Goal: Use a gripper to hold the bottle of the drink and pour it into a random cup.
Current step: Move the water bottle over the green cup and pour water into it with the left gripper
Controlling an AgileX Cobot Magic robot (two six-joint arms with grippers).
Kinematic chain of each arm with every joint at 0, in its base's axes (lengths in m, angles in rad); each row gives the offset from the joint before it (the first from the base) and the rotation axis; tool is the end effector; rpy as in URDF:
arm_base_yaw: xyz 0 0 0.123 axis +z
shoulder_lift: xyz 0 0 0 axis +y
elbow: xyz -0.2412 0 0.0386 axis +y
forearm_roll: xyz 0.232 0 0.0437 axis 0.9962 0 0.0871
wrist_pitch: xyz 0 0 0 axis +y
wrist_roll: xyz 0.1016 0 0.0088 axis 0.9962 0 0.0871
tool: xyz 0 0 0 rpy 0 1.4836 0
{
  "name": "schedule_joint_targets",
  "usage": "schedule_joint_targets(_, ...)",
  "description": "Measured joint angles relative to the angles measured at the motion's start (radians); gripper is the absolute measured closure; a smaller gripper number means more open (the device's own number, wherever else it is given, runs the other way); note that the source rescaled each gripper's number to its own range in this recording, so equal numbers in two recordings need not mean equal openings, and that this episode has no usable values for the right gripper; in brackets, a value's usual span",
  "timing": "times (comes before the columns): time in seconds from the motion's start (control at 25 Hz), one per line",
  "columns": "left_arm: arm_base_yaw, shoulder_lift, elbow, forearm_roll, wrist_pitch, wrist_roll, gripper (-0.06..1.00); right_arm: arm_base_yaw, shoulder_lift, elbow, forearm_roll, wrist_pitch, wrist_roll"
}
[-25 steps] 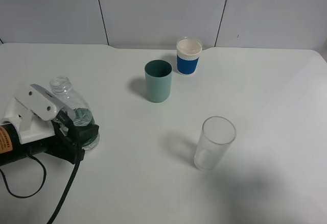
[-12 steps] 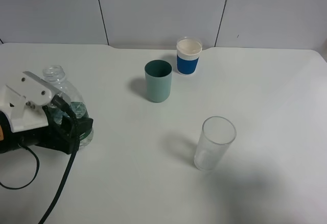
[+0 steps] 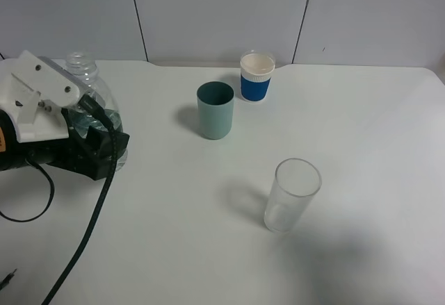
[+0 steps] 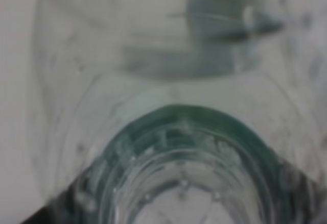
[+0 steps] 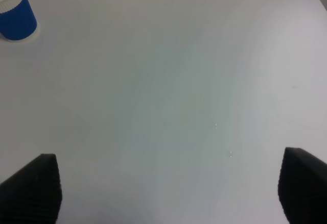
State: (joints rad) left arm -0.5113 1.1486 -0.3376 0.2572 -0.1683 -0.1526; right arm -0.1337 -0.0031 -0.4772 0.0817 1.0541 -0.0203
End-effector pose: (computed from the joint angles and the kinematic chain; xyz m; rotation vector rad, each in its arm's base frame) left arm 0.1846 -0.1085 0.1665 0.6706 2.0372 -0.2861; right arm 0.0348 0.0026 0.2593 0.1139 2.0515 0.0025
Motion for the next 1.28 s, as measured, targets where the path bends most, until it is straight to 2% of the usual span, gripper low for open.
schedule_joint_targets(0.44,0.003,0.04,-0.102,0.007,0.107,0.119,0.94,0.0,0.0,0.0,0.0,0.0,0.0)
schedule_joint_targets(0.64,0.068,0.088,-0.135,0.009,0.115,0.182,0.94,0.0,0.0,0.0,0.0,0.0,0.0)
schedule_joint_targets(0.76,0.112,0.116,-0.135,0.007,0.075,0.195,0.94,0.0,0.0,0.0,0.0,0.0,0.0)
schedule_joint_targets(1.0,0.175,0.173,-0.135,0.003,-0.072,0.199,0.94,0.0,0.0,0.0,0.0,0.0,0.0)
schedule_joint_targets(1.16,0.186,0.238,-0.139,0.003,-0.177,0.204,0.94,0.0,0.0,0.0,0.0,0.0,0.0)
schedule_joint_targets(1.28,0.186,0.296,-0.171,0.003,-0.199,0.207,0.94,0.0,0.0,0.0,0.0,0.0,0.0)
